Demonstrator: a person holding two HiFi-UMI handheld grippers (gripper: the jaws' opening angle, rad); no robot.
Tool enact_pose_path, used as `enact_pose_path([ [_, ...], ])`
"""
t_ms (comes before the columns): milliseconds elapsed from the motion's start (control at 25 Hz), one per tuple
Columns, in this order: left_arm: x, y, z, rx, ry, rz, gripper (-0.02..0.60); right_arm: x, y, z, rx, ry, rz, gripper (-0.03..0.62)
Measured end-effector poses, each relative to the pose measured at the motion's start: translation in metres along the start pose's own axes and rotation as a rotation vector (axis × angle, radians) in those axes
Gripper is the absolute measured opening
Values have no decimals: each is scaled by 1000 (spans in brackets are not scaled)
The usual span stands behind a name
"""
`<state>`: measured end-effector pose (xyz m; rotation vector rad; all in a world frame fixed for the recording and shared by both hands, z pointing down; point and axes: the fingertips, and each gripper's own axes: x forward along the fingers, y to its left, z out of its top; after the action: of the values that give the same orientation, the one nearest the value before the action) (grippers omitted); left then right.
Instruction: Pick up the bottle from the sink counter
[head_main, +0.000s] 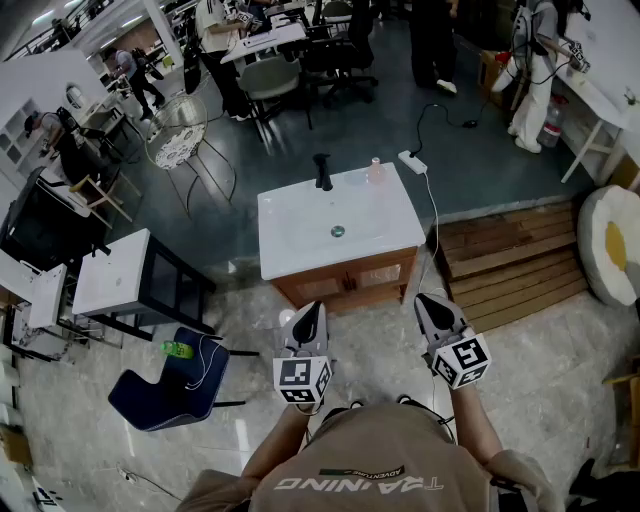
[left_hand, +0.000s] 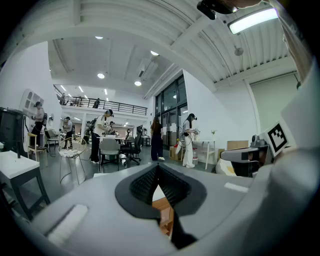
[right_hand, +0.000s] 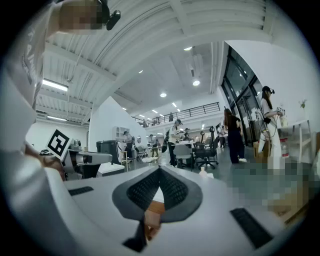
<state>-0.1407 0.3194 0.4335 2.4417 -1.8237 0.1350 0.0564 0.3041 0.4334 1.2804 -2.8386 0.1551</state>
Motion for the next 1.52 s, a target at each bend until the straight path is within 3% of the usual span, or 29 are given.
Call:
enact_pose_path([
  [360,4,19,-17,-21,7,-39,8,8,11,-9,-46,22,-34,8],
  [640,22,-7,-5,-12,-2,-59,8,8,9,-11,-68,24,29,8],
  [800,43,-35,-2,-46,5,-89,8,1,-16,-22,-84,90,65,8],
  [960,65,-45,-3,-88,-1,-57,8,0,-53,-37,-56,99,87,8],
  [1160,81,-51,-26,-56,48,32,8,3,-94,-69,-14,132,115,8],
  [1360,119,-58,-16,-3,65,16,8,16,-117,-73,46,138,151,8],
  [1520,149,-55,-22,-38,64,4,8,45,-139,-78,31,163,159,8],
])
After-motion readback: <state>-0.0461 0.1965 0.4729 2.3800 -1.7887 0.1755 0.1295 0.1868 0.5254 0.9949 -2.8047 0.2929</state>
